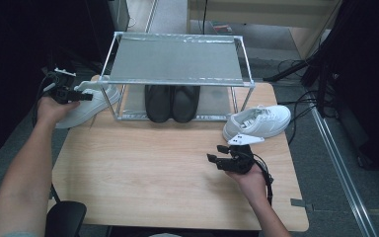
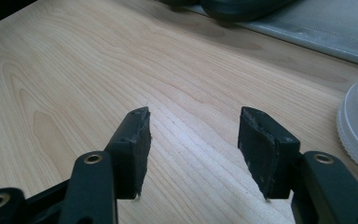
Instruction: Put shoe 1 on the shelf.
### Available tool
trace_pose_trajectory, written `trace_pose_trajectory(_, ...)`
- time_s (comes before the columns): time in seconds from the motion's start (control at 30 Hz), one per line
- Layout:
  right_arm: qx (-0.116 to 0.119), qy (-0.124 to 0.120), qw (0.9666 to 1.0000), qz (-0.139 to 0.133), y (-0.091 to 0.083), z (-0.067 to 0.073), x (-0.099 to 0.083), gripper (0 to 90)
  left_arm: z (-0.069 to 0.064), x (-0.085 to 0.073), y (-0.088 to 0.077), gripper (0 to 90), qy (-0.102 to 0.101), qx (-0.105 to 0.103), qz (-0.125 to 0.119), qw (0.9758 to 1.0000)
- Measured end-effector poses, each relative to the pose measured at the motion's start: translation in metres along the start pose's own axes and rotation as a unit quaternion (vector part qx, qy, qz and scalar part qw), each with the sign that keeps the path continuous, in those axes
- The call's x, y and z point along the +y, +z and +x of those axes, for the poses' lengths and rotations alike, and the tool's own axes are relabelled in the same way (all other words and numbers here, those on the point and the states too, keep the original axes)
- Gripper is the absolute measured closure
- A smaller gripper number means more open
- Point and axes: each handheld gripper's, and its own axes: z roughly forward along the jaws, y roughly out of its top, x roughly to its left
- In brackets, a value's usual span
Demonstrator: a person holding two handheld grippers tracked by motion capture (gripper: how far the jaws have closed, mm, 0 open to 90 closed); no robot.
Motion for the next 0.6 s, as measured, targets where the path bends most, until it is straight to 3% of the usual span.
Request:
trace_pose_trajectory(0.2, 0.0, 0.0, 1.0, -0.001, 0.001, 0.001, 0.0, 45.5, -0.001, 0.001, -0.003, 75.8, -0.008, -0.007, 0.009, 0.9999)
trace_pose_trajectory(0.33, 0.0, 0.0, 1.0, -0.001, 0.001, 0.0, 0.001, 45.5, -0.001, 0.0, -0.004, 81.2, -0.024, -0.032, 0.017, 0.999)
trace_pose_trajectory(0.53, -0.001, -0.001, 1.0, -0.004, 0.0, -0.001, 0.001, 45.1, -0.003, -0.001, -0.01, 82.9, -0.038, -0.017, 0.014, 0.999)
trace_pose_trajectory(0.6, 0.001, -0.001, 1.0, -0.003, 0.001, -0.001, 0.002, 44.5, -0.003, -0.001, -0.014, 83.0, -0.052, -0.012, 0.013, 0.9985)
